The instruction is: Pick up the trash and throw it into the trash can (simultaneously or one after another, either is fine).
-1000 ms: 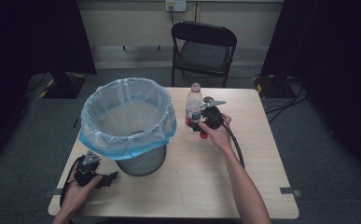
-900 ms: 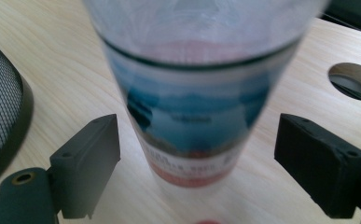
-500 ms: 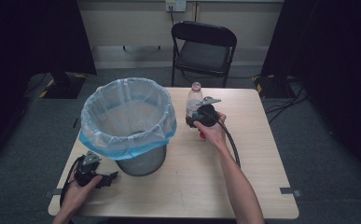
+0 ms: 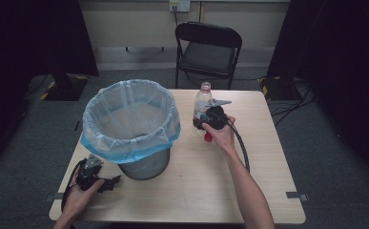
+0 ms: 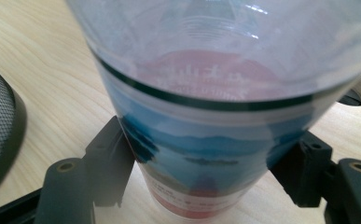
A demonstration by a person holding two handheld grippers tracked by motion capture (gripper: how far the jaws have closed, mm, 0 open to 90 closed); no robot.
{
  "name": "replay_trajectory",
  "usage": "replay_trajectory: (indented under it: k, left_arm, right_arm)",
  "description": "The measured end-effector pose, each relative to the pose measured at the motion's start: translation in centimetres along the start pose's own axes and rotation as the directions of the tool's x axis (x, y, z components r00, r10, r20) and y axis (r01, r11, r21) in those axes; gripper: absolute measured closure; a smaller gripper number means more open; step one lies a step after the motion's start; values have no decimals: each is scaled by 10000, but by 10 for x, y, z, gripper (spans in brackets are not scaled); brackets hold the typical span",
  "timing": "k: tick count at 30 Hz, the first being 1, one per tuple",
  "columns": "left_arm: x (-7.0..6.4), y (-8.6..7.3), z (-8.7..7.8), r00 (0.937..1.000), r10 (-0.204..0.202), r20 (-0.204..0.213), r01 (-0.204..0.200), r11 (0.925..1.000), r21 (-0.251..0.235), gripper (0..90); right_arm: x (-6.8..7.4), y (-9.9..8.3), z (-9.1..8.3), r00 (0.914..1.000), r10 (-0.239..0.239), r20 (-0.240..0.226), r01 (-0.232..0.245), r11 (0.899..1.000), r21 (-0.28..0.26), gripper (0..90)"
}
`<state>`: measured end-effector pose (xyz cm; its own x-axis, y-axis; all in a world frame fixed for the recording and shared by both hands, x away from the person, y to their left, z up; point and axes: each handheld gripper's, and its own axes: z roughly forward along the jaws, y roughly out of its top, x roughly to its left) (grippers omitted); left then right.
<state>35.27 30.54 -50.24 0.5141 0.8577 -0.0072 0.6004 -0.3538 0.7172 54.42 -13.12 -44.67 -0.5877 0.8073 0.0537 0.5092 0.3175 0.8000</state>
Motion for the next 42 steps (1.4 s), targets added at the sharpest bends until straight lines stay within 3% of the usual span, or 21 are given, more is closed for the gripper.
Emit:
replay_trajectory:
  k: [10,16,25,31,40,42]
  left_arm:
    - [0,0,0,10000,35,-3,-35,10000,29,2]
    - [0,0,0,10000,14,-5,-14,10000,13,2]
    - [0,0,0,10000,20,-3,-20,10000,22,2]
    - [0,0,0,10000,14,-6,-14,10000,11,2]
    - [0,0,0,10000,17,-4,-17,10000,14,2]
    - [0,0,0,10000,16,-2,-16,10000,18,2]
  right_arm:
    - [4,3,-20,9998,126,-165,-129,9997,-221,295]
    - [8,2,-39,9990,374,-248,-393,9959,-819,295]
    - [10,8,-55,9989,344,-325,-378,9930,-1115,297]
    - [14,9,-65,9940,669,-868,-790,9864,-1442,297]
    - [25,20,-80,9934,501,-1030,-689,9799,-1871,298]
    - [26,23,-84,9900,694,-1230,-920,9776,-1895,297]
